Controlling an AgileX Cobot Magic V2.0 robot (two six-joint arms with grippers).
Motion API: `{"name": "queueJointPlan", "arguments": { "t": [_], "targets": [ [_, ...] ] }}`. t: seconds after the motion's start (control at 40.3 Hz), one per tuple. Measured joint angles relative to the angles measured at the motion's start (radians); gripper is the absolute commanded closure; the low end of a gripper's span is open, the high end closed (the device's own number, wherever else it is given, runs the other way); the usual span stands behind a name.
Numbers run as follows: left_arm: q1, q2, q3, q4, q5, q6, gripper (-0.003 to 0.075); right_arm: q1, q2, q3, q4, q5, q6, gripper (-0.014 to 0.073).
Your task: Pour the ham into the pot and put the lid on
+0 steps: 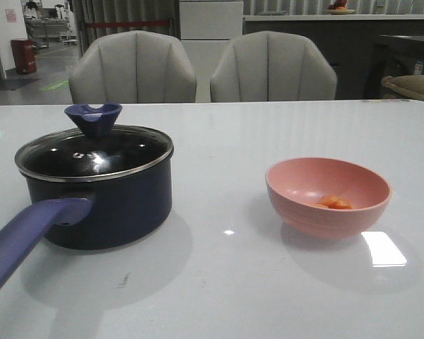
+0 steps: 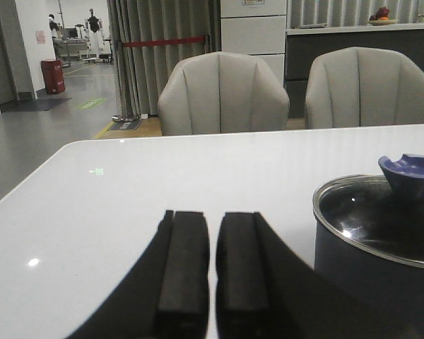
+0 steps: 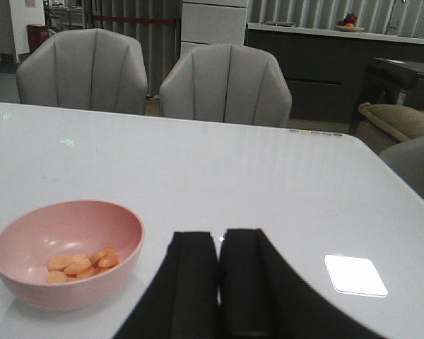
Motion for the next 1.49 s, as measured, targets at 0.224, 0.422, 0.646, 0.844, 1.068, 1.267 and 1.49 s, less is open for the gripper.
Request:
{"name": "queueJointPlan", "arguments": {
  "t": [0.224,0.422,0.646,0.844,1.068,1.267,1.49],
  "targets": [
    [0.0,0.0,0.0,0.0,0.0,0.0,0.0589,0.0,0.0,0.0,0.0,0.0,0.0,0.0435],
    [0.0,0.0,0.0,0.0,0.0,0.0,0.0589,0.0,0.0,0.0,0.0,0.0,0.0,0.0435],
    [0.0,0.0,0.0,0.0,-0.014,0.0,0.0589,0.0,0.0,0.0,0.0,0.0,0.0,0.0435],
    [0.0,0.0,0.0,0.0,-0.05,0.0,0.0589,0.0,0.0,0.0,0.0,0.0,0.0,0.0435],
    [0.0,0.0,-0.005,-0.009,-0.238,0.0,0.0589,0.0,0.0,0.0,0.0,0.0,0.0,0.0435],
    [0.0,0.016,-0.145,-0.037,-0.161,0.0,0.0589,0.0,0.0,0.0,0.0,0.0,0.0,0.0435],
    [0.0,0.212,-0.39,-0.047,0.119,0.0,0.0589,0.0,0.0,0.0,0.0,0.0,0.0,0.0435]
  ]
}}
